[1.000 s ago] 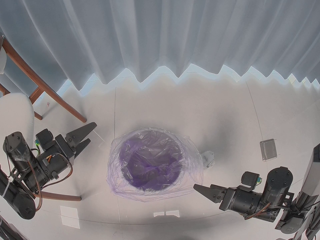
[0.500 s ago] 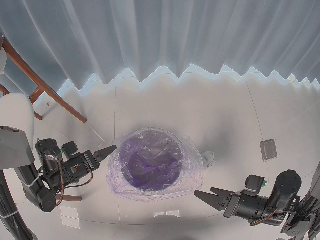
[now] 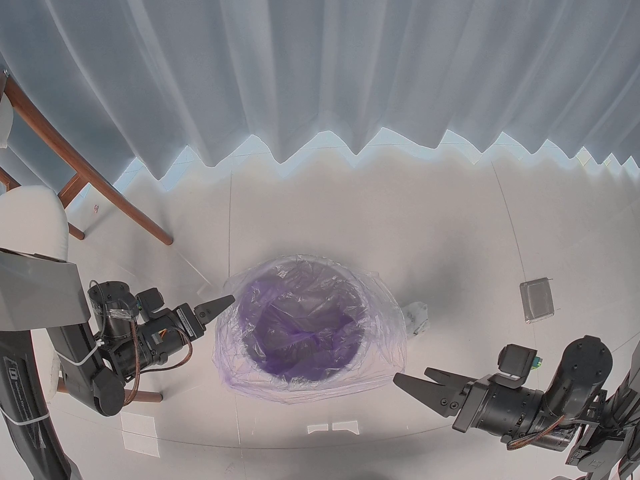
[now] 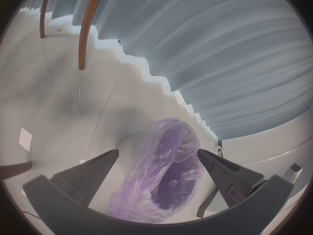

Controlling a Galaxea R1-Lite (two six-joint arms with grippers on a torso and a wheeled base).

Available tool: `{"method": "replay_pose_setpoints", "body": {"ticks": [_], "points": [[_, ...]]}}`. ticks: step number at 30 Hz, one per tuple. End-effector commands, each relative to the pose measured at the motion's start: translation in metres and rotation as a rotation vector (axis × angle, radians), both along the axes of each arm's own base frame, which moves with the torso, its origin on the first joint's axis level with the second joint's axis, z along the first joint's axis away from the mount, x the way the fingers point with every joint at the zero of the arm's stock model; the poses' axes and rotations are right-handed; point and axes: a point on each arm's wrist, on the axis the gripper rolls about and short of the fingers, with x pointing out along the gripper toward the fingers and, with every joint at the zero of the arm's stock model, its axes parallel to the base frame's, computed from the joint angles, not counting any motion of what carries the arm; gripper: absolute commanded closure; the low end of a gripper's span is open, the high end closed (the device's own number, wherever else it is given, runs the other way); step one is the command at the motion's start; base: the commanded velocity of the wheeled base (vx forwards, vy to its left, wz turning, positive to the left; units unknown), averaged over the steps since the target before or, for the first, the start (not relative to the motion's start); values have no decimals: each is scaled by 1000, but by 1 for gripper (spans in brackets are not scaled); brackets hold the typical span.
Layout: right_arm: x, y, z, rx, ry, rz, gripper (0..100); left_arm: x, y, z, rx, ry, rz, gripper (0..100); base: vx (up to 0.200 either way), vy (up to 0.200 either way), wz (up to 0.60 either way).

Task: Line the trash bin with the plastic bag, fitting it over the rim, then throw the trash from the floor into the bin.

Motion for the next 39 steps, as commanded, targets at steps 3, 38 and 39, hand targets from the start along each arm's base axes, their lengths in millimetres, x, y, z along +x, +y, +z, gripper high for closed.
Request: {"method": "replay_pose_setpoints", "body": {"ticks": [3, 38, 39], "points": [[2, 0, 4, 20, -19, -7, 0, 7, -1, -17, 6, 40, 2, 0, 0, 0, 0], [5, -1, -3, 1, 6, -19, 0, 67, -4, -56, -43, 21, 59, 100, 0, 0, 0], [5, -1, -3, 1, 6, -19, 0, 67, -4, -56, -43, 21, 59, 100, 0, 0, 0]]}}
